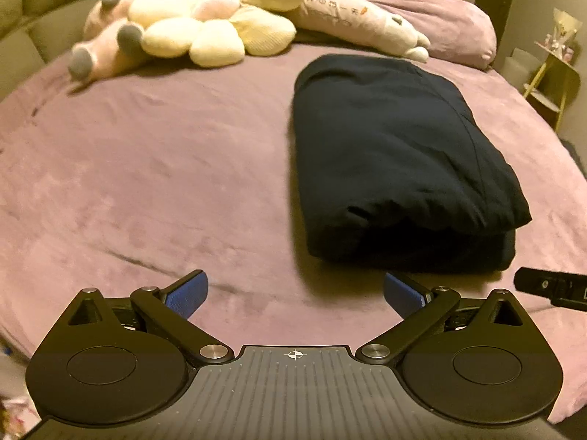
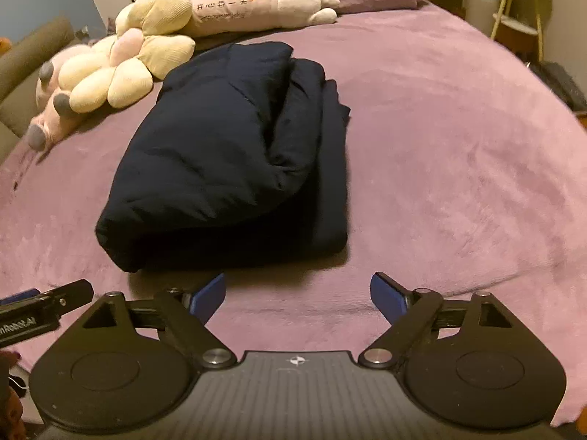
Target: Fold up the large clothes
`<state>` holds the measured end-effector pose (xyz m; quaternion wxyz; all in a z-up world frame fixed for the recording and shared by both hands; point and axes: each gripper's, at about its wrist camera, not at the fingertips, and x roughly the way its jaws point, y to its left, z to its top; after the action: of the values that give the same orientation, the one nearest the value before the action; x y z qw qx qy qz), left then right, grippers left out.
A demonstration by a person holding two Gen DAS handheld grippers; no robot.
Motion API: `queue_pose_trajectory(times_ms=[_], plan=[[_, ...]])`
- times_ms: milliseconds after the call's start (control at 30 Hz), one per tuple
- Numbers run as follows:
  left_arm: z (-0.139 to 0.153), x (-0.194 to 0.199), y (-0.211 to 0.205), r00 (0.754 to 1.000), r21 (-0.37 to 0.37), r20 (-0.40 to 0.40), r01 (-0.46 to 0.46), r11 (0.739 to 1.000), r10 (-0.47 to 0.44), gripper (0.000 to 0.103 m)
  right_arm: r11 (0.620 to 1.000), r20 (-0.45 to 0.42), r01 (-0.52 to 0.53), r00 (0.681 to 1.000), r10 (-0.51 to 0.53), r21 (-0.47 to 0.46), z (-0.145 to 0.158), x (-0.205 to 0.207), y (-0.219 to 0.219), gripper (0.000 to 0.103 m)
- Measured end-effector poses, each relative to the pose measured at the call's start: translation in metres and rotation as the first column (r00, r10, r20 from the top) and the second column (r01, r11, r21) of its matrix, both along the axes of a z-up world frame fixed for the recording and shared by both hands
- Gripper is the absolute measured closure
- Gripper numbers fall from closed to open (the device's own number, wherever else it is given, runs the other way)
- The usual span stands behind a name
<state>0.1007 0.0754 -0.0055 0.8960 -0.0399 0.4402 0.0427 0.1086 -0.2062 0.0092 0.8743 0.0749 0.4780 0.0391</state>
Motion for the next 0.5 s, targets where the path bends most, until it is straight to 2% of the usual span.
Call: queue_pose_trajectory(times_ms=[133, 200, 367, 500], plan=[[0.008, 0.000, 0.002, 1.000, 0.040, 0.009, -0.025, 0.999, 0.025, 0.000, 0.996, 0.039, -0.004, 0.999, 0.008, -0.089, 0.017, -0.003, 0.016, 0.010], [0.010, 0.003, 0.003, 1.000, 0.051, 0.004, -0.031, 0.998, 0.031, 0.000, 0.989, 0.061, -0.004, 0.998, 0.013, -0.145, 0.024, -0.003, 0.024, 0.002], [0.015, 0.003, 0.001, 1.000, 0.063, 0.007, -0.017, 0.998, 0.016, 0.000, 0.993, 0.092, 0.019, 0.996, -0.008, -0.119, 0.035, -0.002, 0.025, 0.002], [0.016, 0.003, 0.000, 1.000, 0.039, 0.005, -0.003, 0.999, 0.003, 0.000, 0.992, 0.084, 0.033, 0.996, -0.023, -0.119, 0.039, -0.001, 0.028, 0.002]])
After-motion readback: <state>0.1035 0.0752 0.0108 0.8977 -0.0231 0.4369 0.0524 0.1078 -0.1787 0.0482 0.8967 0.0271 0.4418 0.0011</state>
